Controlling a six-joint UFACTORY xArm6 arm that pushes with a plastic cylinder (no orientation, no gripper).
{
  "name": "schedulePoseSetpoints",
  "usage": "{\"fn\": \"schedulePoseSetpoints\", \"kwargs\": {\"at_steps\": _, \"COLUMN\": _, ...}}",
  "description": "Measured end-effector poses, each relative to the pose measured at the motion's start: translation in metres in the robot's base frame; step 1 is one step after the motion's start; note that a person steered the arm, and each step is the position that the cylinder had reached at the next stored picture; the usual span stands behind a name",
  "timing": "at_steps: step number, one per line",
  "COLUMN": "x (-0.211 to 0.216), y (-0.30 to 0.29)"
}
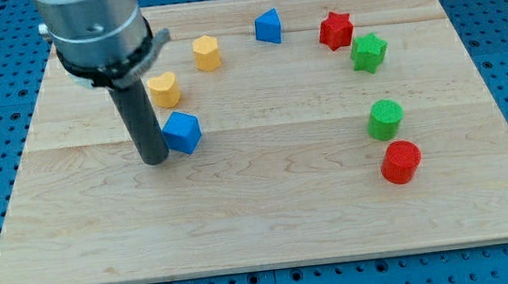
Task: Move the blue cube to the center
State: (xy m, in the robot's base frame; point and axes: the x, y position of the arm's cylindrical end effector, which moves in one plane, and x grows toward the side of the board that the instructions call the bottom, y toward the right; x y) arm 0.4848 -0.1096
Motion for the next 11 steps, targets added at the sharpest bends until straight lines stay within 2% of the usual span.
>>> {"fn": "schedulePoseSetpoints", "kwargs": {"at_steps": 2, "x": -0.003, "y": 0.083}}
{"fn": "schedulePoseSetpoints", "kwargs": {"at_steps": 3, "x": -0.010, "y": 0.075}}
{"fn": "schedulePoseSetpoints", "kwargs": {"at_steps": 4, "x": 0.036, "y": 0.055}}
{"fn": "schedulePoseSetpoints", "kwargs": {"at_steps": 5, "x": 0.034, "y": -0.052}}
{"fn": "schedulePoseSetpoints", "kwargs": {"at_steps": 6, "x": -0.020, "y": -0.111}}
{"fn": "schedulePoseSetpoints", "kwargs": {"at_steps": 7, "x": -0.025, "y": -0.030}}
{"fn": "schedulePoseSetpoints", "kwargs": {"at_steps": 8, "x": -0.030, "y": 0.016}}
{"fn": "schedulePoseSetpoints", "kwargs": {"at_steps": 10, "x": -0.001, "y": 0.127}}
{"fn": "schedulePoseSetpoints", "kwargs": {"at_steps": 11, "x": -0.001, "y": 0.189}}
